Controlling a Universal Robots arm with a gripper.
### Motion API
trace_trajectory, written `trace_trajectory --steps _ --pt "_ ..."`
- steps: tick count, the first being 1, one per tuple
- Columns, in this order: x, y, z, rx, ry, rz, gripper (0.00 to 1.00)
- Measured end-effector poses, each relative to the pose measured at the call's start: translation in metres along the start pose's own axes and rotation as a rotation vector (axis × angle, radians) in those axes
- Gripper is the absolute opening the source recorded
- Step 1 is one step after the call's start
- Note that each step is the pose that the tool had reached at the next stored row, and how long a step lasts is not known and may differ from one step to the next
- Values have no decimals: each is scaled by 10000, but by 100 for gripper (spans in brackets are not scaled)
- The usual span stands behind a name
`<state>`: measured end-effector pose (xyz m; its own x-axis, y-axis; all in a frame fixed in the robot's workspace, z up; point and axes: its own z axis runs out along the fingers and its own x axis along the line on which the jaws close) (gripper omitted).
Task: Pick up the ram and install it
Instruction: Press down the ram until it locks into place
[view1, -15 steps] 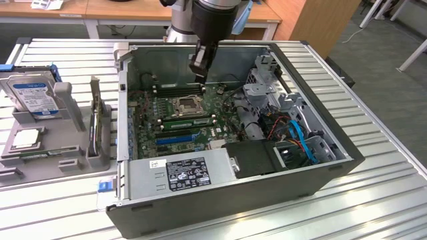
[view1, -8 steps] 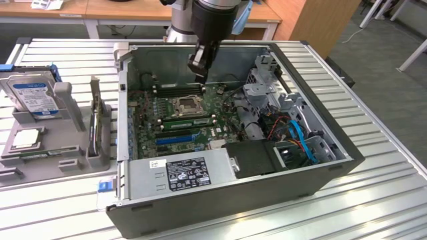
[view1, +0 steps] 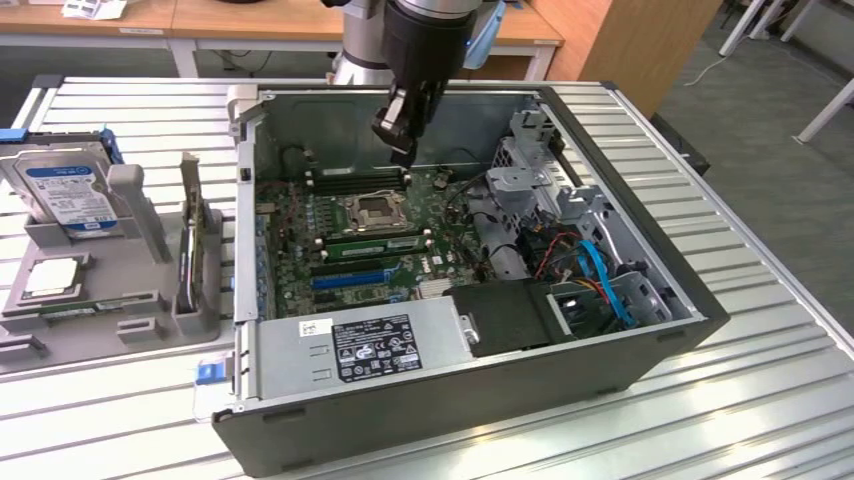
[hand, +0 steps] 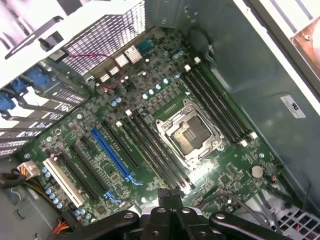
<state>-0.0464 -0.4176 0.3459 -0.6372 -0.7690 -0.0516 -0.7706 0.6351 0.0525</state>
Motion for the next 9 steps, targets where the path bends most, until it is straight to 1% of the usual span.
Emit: trace_trajectory --steps 9 --pt "0 0 0 47 -49 924 10"
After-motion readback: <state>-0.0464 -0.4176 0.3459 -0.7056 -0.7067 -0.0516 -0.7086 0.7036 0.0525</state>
